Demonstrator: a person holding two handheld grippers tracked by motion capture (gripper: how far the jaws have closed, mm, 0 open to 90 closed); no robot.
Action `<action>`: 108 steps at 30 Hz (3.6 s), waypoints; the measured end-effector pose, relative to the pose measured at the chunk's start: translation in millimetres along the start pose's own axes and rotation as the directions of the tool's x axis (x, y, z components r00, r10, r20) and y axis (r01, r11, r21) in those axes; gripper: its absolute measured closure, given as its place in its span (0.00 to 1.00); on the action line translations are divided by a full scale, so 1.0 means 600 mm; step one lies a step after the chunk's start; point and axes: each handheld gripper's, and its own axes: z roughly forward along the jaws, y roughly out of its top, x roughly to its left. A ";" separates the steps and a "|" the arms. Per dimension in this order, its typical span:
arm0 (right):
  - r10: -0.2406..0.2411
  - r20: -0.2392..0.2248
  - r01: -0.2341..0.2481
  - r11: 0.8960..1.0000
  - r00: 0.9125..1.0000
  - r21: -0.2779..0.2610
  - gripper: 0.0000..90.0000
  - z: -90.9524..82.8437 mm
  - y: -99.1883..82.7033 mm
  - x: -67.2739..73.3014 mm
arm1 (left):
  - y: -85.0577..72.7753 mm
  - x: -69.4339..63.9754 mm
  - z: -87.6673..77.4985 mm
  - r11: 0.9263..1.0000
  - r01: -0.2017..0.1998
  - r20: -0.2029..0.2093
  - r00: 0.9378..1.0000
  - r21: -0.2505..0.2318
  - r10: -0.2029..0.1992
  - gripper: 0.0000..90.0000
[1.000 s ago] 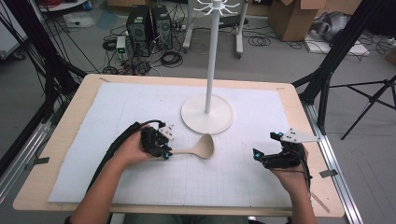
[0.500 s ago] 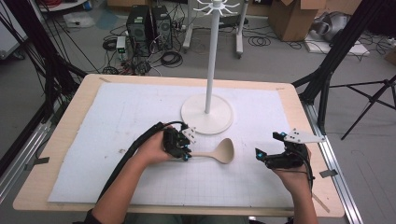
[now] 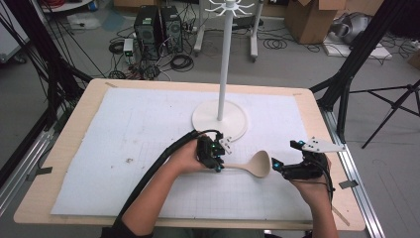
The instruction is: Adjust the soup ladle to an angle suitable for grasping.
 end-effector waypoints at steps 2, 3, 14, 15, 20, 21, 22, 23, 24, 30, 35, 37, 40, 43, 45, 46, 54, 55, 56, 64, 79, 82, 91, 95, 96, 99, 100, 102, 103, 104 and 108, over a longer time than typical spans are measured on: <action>0.001 0.000 -0.001 1.000 1.000 -0.001 0.00 -0.001 0.000 0.000 | 0.009 0.001 0.007 1.000 -0.002 0.006 1.000 -0.005 0.002 0.86; 0.000 0.000 0.000 1.000 1.000 -0.001 0.00 -0.001 0.000 0.000 | 0.012 0.001 0.011 1.000 0.001 0.008 1.000 -0.007 -0.001 0.86; 0.004 0.004 -0.004 1.000 1.000 -0.001 0.00 -0.005 -0.001 -0.002 | 0.026 0.001 0.031 1.000 0.001 0.024 1.000 -0.013 0.000 0.85; 0.004 0.004 -0.004 1.000 1.000 -0.001 0.00 -0.005 -0.001 -0.002 | 0.025 0.001 0.031 1.000 0.004 0.028 1.000 -0.016 -0.004 0.85; 0.006 0.002 -0.006 1.000 1.000 0.003 0.00 -0.006 -0.002 -0.001 | 0.021 0.003 0.026 0.999 0.034 0.013 0.999 -0.036 -0.034 0.77; 0.006 0.002 -0.006 1.000 1.000 0.003 0.00 -0.006 -0.002 -0.001 | 0.020 0.003 0.023 0.998 0.047 0.020 0.999 -0.041 -0.046 0.77; 0.008 0.005 -0.008 1.000 1.000 0.000 0.00 -0.007 -0.002 -0.002 | 0.018 0.003 0.019 0.997 0.055 0.020 0.998 -0.045 -0.054 0.73; 0.007 0.005 -0.007 1.000 1.000 0.000 0.00 -0.007 -0.002 -0.002 | 0.016 0.003 0.014 0.997 0.064 0.020 0.998 -0.053 -0.063 0.70; 0.007 0.005 -0.007 1.000 1.000 0.000 0.00 -0.007 -0.002 -0.002 | 0.012 0.003 0.009 0.995 0.072 0.020 0.997 -0.067 -0.071 0.70; 0.004 0.004 -0.004 1.000 1.000 0.002 0.00 -0.007 -0.002 -0.002 | -0.019 0.003 -0.042 0.981 0.129 0.010 0.992 -0.145 -0.129 0.61; 0.001 -0.008 -0.001 1.000 1.000 -0.009 0.00 -0.007 -0.001 0.001 | -0.049 -0.008 -0.090 0.968 0.147 -0.002 0.989 -0.201 -0.150 0.56; -0.004 -0.004 0.004 1.000 1.000 -0.009 0.00 -0.007 -0.002 0.000 | -0.060 -0.015 -0.109 0.962 0.156 -0.010 0.987 -0.225 -0.163 0.53; -0.002 -0.006 0.002 1.000 1.000 -0.006 0.00 -0.007 -0.002 0.000 | -0.080 -0.026 -0.135 0.950 0.158 -0.026 0.985 -0.270 -0.171 0.47; -0.001 -0.003 0.001 1.000 1.000 -0.004 0.00 -0.008 -0.002 0.000 | -0.102 -0.037 -0.159 0.935 0.158 -0.044 0.982 -0.318 -0.181 0.44; -0.003 -0.002 0.003 1.000 1.000 -0.003 0.00 -0.007 -0.002 0.000 | -0.118 -0.042 -0.175 0.923 0.170 -0.055 0.978 -0.345 -0.200 0.43; -0.003 -0.002 0.003 1.000 1.000 -0.002 0.00 -0.007 -0.002 0.000 | -0.127 -0.044 -0.181 0.918 0.175 -0.065 0.975 -0.356 -0.211 0.42; -0.007 0.002 0.007 1.000 1.000 0.000 0.00 -0.006 -0.002 0.000 | -0.194 -0.055 -0.210 0.870 0.231 -0.103 0.947 -0.435 -0.303 0.37; -0.009 0.001 0.009 1.000 1.000 -0.001 0.00 -0.007 -0.002 -0.001 | -0.201 -0.056 -0.211 0.867 0.232 -0.105 0.946 -0.440 -0.307 0.37; -0.003 0.001 0.003 1.000 1.000 0.001 0.00 -0.007 -0.002 0.000 | -0.207 -0.058 -0.212 0.862 0.237 -0.108 0.943 -0.448 -0.315 0.36; -0.011 0.004 0.011 1.000 1.000 0.002 0.00 -0.006 -0.002 0.000 | -0.250 -0.075 -0.235 0.832 0.229 -0.147 0.927 -0.505 -0.344 0.33; -0.008 0.004 0.008 1.000 1.000 0.015 0.00 -0.001 -0.003 -0.001 | -0.304 -0.091 -0.238 0.781 0.240 -0.183 0.893 -0.577 -0.410 0.21; -0.005 0.001 0.005 1.000 1.000 0.012 0.00 -0.001 -0.003 -0.001 | -0.310 -0.090 -0.237 0.780 0.251 -0.193 0.884 -0.573 -0.426 0.15; 0.004 -0.001 -0.004 1.000 1.000 -0.003 0.00 -0.004 0.000 -0.005 | -0.322 -0.092 -0.234 0.781 0.260 -0.229 0.862 -0.568 -0.453 0.06; 0.002 -0.004 -0.002 1.000 1.000 0.000 0.00 -0.002 0.000 -0.005 | -0.325 -0.091 -0.234 0.782 0.255 -0.240 0.858 -0.569 -0.454 0.02; -0.004 -0.003 0.004 1.000 1.000 0.001 0.00 -0.001 0.000 -0.005 | -0.325 -0.091 -0.234 0.780 0.253 -0.240 0.858 -0.572 -0.454 0.02; -0.005 -0.004 0.005 1.000 1.000 0.004 0.00 -0.001 0.000 -0.005 | -0.328 -0.091 -0.237 0.778 0.245 -0.243 0.859 -0.578 -0.451 0.02; -0.005 -0.004 0.005 1.000 1.000 0.004 0.00 -0.001 0.000 -0.005 | -0.329 -0.091 -0.239 0.775 0.243 -0.240 0.860 -0.583 -0.450 0.02; 0.000 -0.004 0.000 1.000 1.000 0.010 0.00 0.000 0.000 -0.005 | -0.332 -0.091 -0.242 0.775 0.244 -0.244 0.857 -0.584 -0.453 0.02; -0.004 -0.004 0.004 1.000 1.000 0.011 0.00 0.001 0.000 -0.005 | -0.334 -0.091 -0.242 0.774 0.243 -0.243 0.858 -0.585 -0.453 0.02; 0.000 -0.005 0.000 1.000 1.000 0.014 0.00 0.001 0.000 -0.004 | -0.336 -0.091 -0.243 0.772 0.246 -0.237 0.859 -0.586 -0.453 0.02; -0.010 -0.004 0.010 1.000 1.000 0.020 0.00 0.003 0.000 -0.003 | -0.340 -0.092 -0.247 0.763 0.245 -0.235 0.857 -0.598 -0.459 0.02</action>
